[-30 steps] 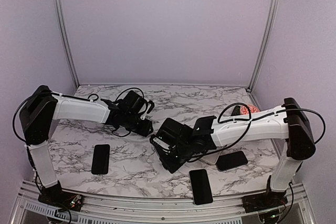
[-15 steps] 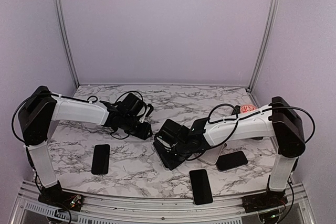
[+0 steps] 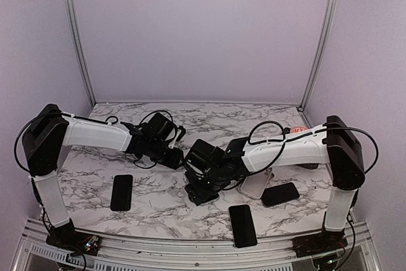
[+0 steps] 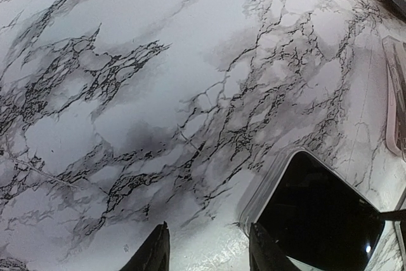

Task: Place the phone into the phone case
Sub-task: Press the phone against the phone case, then pick up the phone from the phone case, then install the phone into the phone case.

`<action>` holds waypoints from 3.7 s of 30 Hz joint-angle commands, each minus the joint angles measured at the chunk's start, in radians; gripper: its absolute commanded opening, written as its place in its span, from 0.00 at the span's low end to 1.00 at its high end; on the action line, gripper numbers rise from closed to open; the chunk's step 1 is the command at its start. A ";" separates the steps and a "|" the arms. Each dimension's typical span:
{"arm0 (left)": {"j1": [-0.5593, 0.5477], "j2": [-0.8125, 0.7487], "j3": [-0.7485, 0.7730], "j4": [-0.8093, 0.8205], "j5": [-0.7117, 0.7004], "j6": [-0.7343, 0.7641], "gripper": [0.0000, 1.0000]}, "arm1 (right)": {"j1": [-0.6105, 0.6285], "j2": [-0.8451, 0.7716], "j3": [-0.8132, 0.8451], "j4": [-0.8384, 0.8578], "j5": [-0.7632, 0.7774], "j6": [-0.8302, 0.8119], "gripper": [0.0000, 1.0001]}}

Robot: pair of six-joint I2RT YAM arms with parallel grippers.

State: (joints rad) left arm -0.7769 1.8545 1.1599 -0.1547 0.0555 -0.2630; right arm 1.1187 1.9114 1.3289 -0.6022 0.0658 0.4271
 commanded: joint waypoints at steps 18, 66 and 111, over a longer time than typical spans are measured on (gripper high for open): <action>0.003 -0.037 -0.036 -0.016 0.018 0.003 0.53 | -0.143 0.254 0.363 -0.234 -0.081 -0.040 0.93; 0.027 -0.083 -0.052 0.008 0.063 -0.014 0.54 | -0.119 0.071 0.192 -0.061 0.038 -0.011 0.49; 0.053 -0.092 -0.092 0.034 0.050 -0.035 0.55 | 0.077 -0.047 -0.277 0.668 0.415 0.149 0.24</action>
State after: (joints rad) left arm -0.7307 1.7889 1.0775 -0.1379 0.1001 -0.2993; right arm 1.1793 1.8481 1.0370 0.0315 0.4713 0.5556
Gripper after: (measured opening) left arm 0.547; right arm 0.738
